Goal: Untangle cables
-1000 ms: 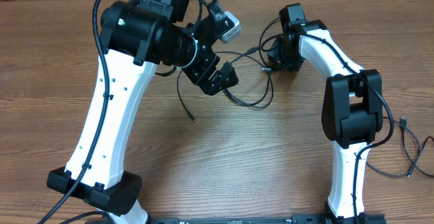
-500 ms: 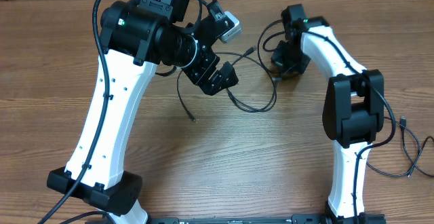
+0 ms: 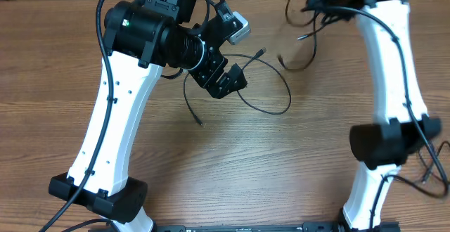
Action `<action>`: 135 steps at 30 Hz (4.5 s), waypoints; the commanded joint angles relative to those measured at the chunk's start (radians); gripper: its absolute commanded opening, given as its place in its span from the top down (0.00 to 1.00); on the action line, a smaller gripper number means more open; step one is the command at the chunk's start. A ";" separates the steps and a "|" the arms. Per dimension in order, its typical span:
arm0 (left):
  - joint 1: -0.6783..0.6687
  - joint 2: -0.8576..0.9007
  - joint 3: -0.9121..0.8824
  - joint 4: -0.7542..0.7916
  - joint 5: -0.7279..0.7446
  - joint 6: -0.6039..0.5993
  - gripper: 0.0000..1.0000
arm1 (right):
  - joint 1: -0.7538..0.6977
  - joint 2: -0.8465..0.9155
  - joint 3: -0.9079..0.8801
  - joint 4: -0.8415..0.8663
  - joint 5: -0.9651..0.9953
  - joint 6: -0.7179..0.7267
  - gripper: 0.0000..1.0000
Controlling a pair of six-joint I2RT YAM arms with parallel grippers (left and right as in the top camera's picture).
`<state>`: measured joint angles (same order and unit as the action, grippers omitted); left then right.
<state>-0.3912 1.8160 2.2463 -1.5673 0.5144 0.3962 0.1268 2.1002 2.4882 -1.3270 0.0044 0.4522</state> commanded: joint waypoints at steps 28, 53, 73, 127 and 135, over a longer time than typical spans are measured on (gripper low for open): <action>-0.002 -0.004 0.000 0.001 -0.002 0.000 0.00 | -0.477 -0.076 0.057 -0.041 0.219 -0.011 0.96; -0.002 -0.004 0.000 0.001 -0.002 0.000 0.00 | -0.925 0.200 0.048 -0.021 0.082 -0.008 0.96; -0.002 -0.004 0.000 0.001 -0.002 0.000 0.00 | -0.877 0.202 0.048 -0.126 -0.242 -0.145 0.26; -0.002 -0.004 0.000 0.001 -0.002 0.000 0.00 | -0.064 0.202 -0.834 0.154 -0.768 -0.640 0.00; -0.002 -0.004 0.000 0.001 -0.002 0.000 0.00 | 0.006 0.202 -0.853 0.248 -0.789 -0.605 0.00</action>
<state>-0.3912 1.8160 2.2463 -1.5673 0.5140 0.3962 0.0929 2.2860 1.6619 -1.1126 -0.8288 -0.1734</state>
